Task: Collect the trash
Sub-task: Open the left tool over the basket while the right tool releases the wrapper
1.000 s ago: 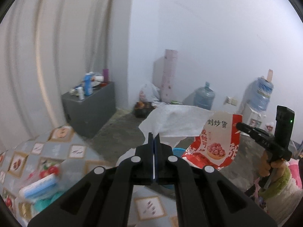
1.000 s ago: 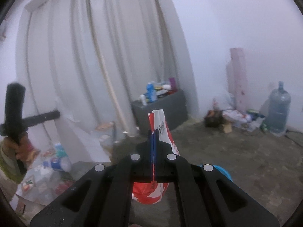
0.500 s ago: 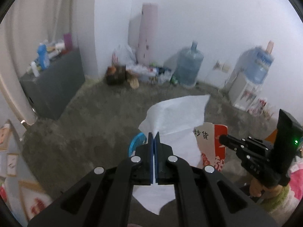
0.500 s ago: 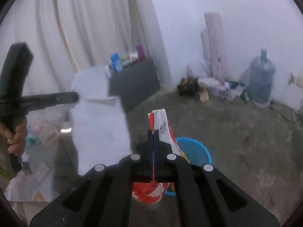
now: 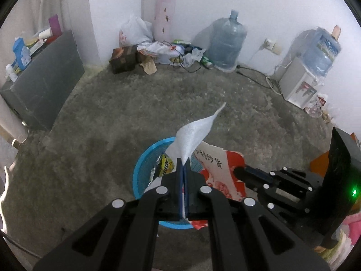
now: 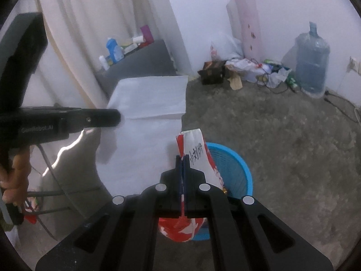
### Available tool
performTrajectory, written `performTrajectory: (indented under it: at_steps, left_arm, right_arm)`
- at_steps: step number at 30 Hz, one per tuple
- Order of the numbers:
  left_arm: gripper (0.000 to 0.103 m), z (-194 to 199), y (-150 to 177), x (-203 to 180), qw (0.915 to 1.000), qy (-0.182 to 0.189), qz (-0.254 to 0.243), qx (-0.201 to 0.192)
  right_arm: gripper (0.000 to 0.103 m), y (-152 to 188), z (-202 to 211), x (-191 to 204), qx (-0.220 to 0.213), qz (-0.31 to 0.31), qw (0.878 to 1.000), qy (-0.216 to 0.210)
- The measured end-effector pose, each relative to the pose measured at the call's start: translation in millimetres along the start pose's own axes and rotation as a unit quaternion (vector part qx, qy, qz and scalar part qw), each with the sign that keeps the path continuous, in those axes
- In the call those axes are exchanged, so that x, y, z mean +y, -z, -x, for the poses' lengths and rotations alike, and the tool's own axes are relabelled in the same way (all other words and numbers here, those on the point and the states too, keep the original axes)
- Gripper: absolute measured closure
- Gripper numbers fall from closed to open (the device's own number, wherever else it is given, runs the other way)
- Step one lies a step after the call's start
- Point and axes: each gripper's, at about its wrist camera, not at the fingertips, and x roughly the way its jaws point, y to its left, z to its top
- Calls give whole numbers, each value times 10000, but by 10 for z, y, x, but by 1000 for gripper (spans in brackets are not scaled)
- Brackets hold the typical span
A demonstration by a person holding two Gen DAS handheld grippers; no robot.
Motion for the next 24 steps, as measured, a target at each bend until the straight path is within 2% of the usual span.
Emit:
performTrajectory:
  at_steps: [3,4,5,6,7,12,17,24]
  left_arm:
    - [102,-161,-48,-14,9999,-11,103,86]
    - [101,-245,-55,-6,9997,19,198,138]
    - [99,-311,-60,-9,9994,36,264,238]
    - [89,-397,-59,9,9985,33,372,407]
    - [79,-454,-46,48,9975,42,501,503]
    - [68,-391,-10,104,9956,241,842,348]
    - [63,-172,-21,92,9964,168,825,127]
    - [51,363,4,97,9964,-21,786,-318]
  right_arm:
    - [97,12,-71,-76,-12,-130,9998,149]
    - [81,29,-107,-109,40,-189,9996,183]
    - [69,52,-168,-170,132,-287,9991,291]
    - [51,75,-185,-211,167,-369,9985,372]
    - [51,109,-170,-258,160,-470,9980,398]
    - [50,192,3,-314,78,-623,9971,419]
    - [50,244,156,-329,-5,-701,9964,474]
    - [45,258,462,-238,-246,-876,9950,411]
